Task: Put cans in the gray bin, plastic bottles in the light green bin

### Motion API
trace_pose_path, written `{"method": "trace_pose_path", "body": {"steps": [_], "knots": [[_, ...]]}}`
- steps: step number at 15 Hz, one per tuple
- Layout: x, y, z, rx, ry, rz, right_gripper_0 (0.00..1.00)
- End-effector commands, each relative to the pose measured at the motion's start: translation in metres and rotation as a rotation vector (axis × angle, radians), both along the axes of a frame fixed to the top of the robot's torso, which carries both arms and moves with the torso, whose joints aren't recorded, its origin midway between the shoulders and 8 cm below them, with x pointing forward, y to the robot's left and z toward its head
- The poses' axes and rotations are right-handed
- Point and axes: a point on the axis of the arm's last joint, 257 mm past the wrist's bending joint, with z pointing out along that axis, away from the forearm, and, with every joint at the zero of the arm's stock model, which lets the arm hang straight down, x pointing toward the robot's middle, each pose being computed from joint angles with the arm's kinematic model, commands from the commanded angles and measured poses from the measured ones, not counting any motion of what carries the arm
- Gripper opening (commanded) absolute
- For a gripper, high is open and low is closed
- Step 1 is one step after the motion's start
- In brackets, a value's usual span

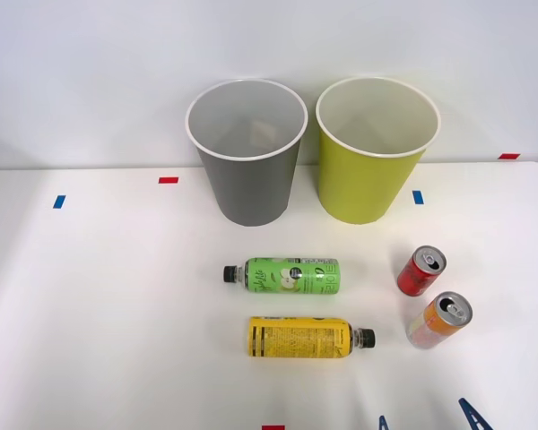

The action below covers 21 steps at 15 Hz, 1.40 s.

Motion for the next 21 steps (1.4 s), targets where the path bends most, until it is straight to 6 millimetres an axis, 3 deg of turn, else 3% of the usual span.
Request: {"method": "trace_pose_path", "body": {"steps": [1, 21], "knots": [[0.0000, 0.0000, 0.0000, 0.000, 0.000, 0.000, 1.00], [0.0000, 0.0000, 0.0000, 0.000, 0.000, 0.000, 1.00]]}}
